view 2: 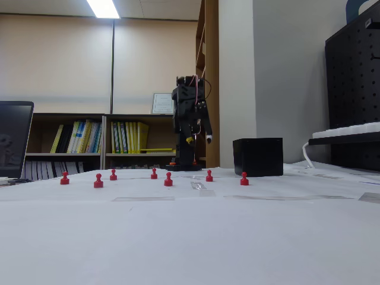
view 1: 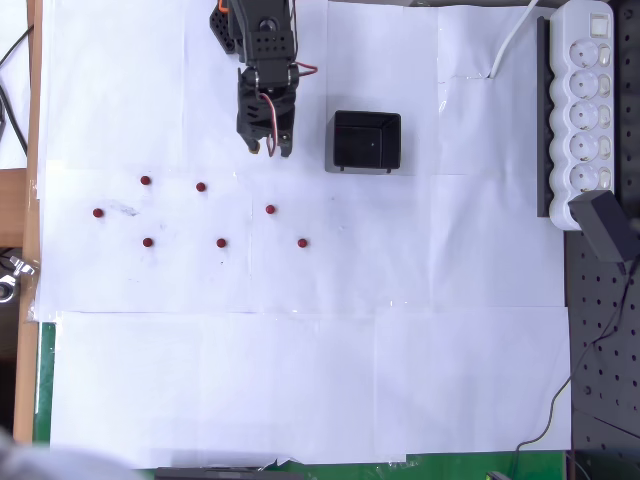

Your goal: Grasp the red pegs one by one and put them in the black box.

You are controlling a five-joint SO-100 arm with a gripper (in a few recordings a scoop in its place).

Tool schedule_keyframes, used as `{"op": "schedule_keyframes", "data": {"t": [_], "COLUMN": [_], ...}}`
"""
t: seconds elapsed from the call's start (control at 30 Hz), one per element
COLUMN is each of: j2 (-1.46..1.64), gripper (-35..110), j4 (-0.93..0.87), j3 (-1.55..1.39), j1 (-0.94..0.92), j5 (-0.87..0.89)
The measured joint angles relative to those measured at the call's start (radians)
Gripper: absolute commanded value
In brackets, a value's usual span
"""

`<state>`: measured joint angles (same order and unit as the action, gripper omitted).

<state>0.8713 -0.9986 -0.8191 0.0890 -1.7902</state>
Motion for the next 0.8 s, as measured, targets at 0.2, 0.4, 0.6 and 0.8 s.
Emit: {"op": "schedule_keyframes", "data": {"t": [0.2,0.4,0.6,0.8], "j2": [0.06,0.146,0.258,0.347], "gripper": [17,17,17,17], "j4": [0.344,0.684,0.899,1.098], "j3": [0.169,0.29,0.344,0.419], "j1": [0.003,0.002,0.009,0.011], "j5": [0.043,0.066,0.075,0.121]}}
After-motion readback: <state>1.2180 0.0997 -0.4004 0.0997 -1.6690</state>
